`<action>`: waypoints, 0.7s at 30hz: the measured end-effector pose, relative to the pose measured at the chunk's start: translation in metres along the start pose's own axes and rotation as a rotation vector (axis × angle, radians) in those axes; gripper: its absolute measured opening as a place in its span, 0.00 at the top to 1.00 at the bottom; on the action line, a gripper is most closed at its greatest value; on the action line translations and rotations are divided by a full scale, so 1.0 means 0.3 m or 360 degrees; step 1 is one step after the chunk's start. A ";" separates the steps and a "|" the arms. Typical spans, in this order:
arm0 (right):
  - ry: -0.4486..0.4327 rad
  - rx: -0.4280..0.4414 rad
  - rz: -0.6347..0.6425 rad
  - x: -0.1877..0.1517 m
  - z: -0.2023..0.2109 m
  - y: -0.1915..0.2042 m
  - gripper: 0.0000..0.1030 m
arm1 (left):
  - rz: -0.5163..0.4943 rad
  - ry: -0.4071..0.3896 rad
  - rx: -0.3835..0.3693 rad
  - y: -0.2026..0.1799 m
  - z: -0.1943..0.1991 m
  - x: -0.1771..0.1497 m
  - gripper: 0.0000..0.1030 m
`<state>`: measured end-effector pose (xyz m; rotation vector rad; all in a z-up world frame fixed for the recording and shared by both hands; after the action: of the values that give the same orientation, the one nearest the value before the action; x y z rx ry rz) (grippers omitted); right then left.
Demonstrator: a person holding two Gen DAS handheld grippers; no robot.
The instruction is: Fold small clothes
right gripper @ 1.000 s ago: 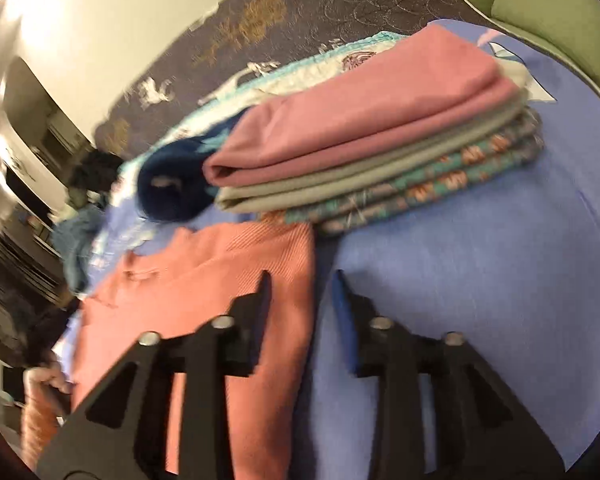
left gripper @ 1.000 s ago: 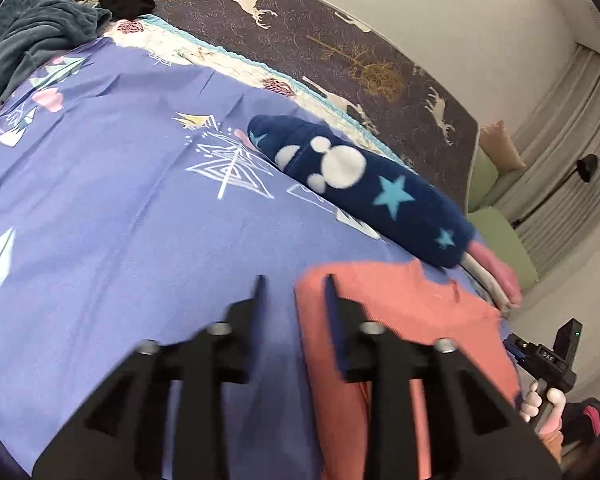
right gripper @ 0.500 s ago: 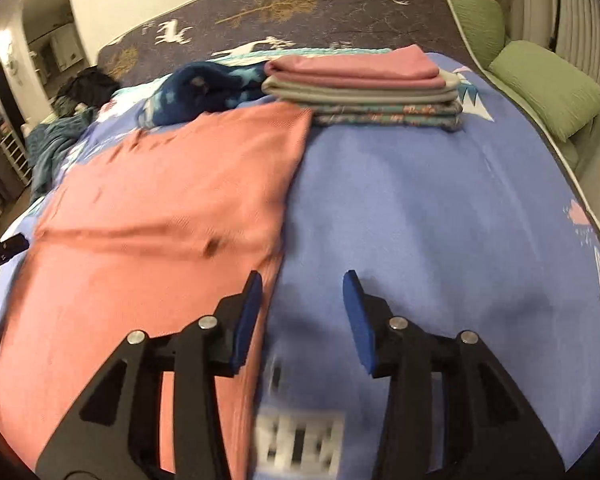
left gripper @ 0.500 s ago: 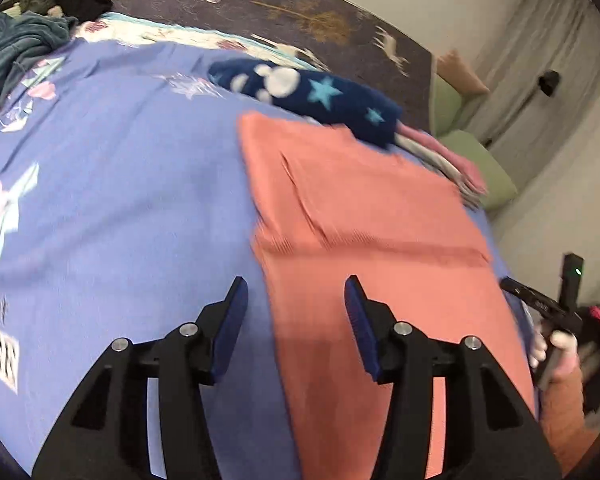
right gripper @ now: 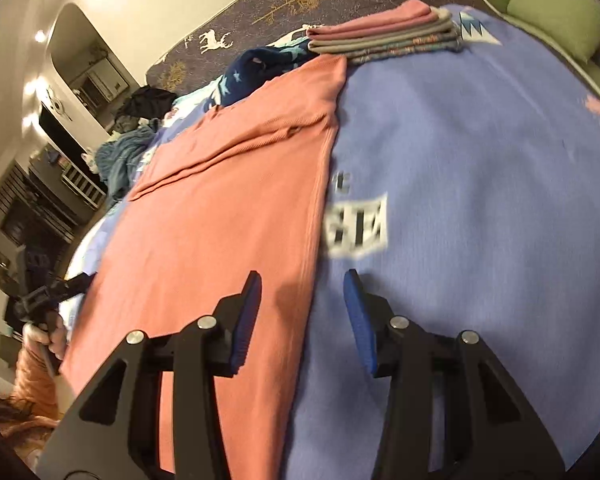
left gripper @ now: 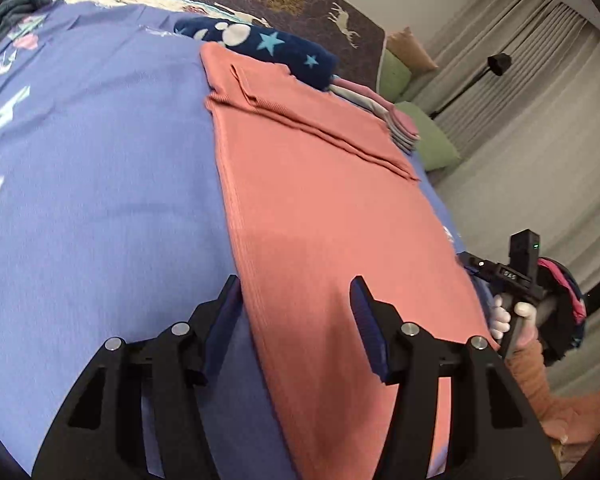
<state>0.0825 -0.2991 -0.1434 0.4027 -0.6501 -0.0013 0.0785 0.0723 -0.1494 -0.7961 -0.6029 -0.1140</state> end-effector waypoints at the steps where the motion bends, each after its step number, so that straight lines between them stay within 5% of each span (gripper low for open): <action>1: 0.0005 0.0011 -0.0004 -0.024 0.016 0.003 0.57 | -0.0001 0.0007 -0.0021 -0.010 0.010 -0.024 0.45; 15: 0.0049 0.0252 -0.0143 -0.396 0.267 0.073 0.54 | -0.0127 0.0179 -0.0177 -0.151 0.120 -0.318 0.45; 21: 0.0047 0.0456 -0.0259 -0.381 0.243 0.093 0.50 | -0.0067 0.0099 -0.0395 -0.166 0.084 -0.310 0.50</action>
<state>-0.0553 -0.2855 -0.1477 0.7302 -0.5883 -0.0573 -0.0258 0.0434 -0.1549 -1.0162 -0.5526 -0.2547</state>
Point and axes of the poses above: each gripper's, at about its wrist camera, not at the fingertips, and z roughly against the way its jaws point, y to its left, x to its top, the point moved 9 cm from there along -z, roughly the way its jaws point, and after that the axes turned 8 degrees about -x, right-handed, at the moved point
